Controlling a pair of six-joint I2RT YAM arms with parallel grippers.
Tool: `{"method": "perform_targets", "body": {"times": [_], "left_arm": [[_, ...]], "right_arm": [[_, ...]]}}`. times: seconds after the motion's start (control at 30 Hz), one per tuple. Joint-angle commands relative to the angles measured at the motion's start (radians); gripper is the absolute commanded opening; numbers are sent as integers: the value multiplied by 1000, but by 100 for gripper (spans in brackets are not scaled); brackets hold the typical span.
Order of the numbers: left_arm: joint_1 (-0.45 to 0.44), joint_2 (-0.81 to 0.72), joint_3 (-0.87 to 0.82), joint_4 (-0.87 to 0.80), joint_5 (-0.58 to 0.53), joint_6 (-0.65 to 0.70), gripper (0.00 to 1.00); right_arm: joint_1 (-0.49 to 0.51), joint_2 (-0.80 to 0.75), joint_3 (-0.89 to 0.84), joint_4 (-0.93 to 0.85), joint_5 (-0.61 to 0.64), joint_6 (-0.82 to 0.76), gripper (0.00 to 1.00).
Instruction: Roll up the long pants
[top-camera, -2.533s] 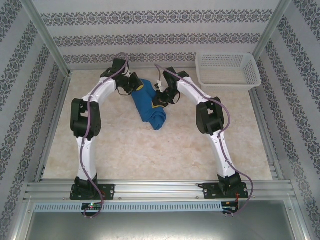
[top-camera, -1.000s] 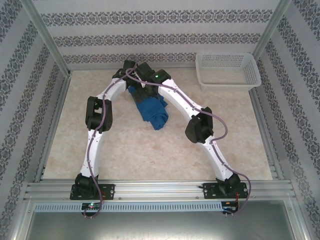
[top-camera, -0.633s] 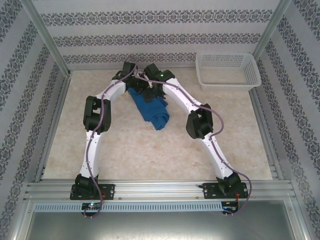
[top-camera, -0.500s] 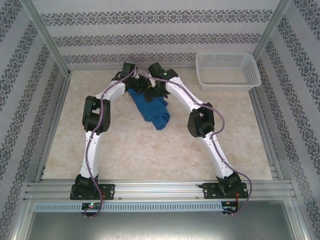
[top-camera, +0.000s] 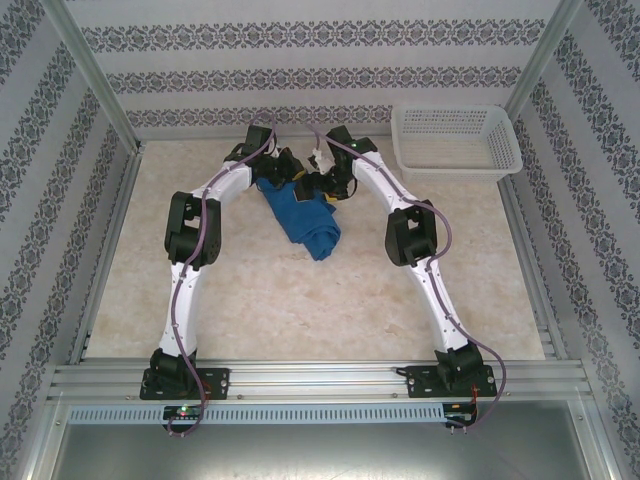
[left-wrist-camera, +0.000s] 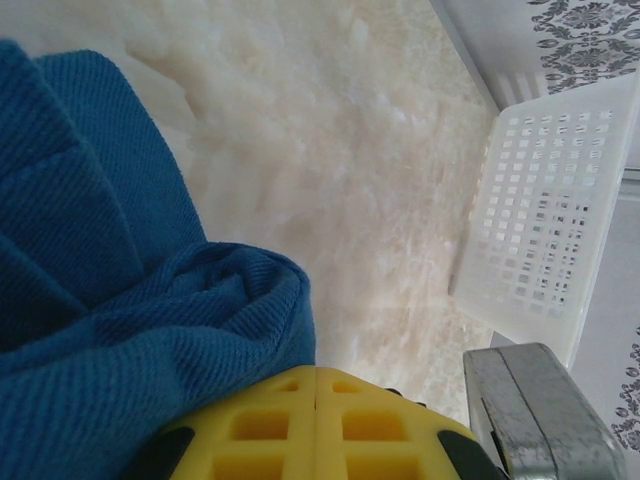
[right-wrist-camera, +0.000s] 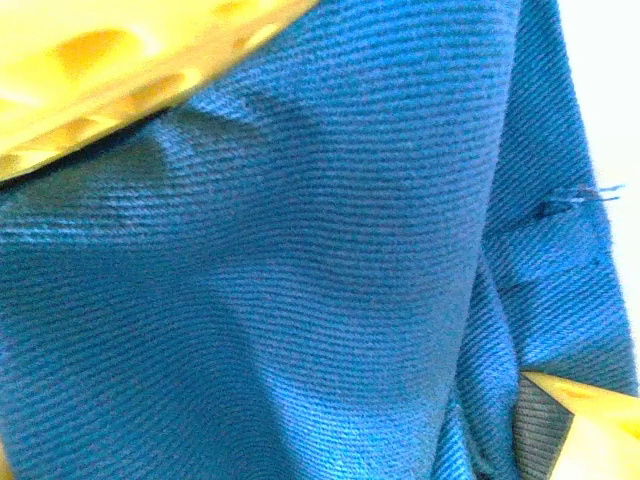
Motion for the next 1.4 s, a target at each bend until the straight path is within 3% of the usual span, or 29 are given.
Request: {"method": "perform_targets", "body": {"times": [0.0, 0.07, 0.17, 0.3, 0.33, 0.37, 0.4, 0.67, 1.07, 1.23, 1.37], "left_arm": [[-26, 10, -3, -169, 9, 16, 0], [-28, 11, -2, -170, 9, 18, 0], [-30, 12, -2, -169, 11, 16, 0], [-29, 13, -2, -164, 13, 14, 0], [-29, 13, -2, -165, 14, 15, 0], [-30, 13, -1, -163, 14, 14, 0], [-30, 13, 1, -163, 14, 15, 0], [-25, 17, 92, -232, 6, 44, 0], [120, 22, 563, -487, -32, 105, 0], [132, -1, 542, -527, -39, 143, 0], [132, -19, 427, -483, -16, 126, 0]], "right_arm": [[-17, 61, -27, -59, -36, 9, 92], [-16, 57, -34, -74, -42, -2, 89], [-14, 57, -38, -96, -68, -12, 74], [3, 48, -53, -131, -70, -38, 40], [11, 45, -59, -139, -64, -45, 28], [15, 40, -64, -144, -58, -52, 9], [21, 33, -75, -141, -44, -55, 0], [29, -52, -208, -75, -54, -45, 0], [18, -211, -311, -21, -84, -21, 0], [14, -260, -249, 4, -128, 30, 0], [4, -288, -183, 21, -158, 72, 0]]}}
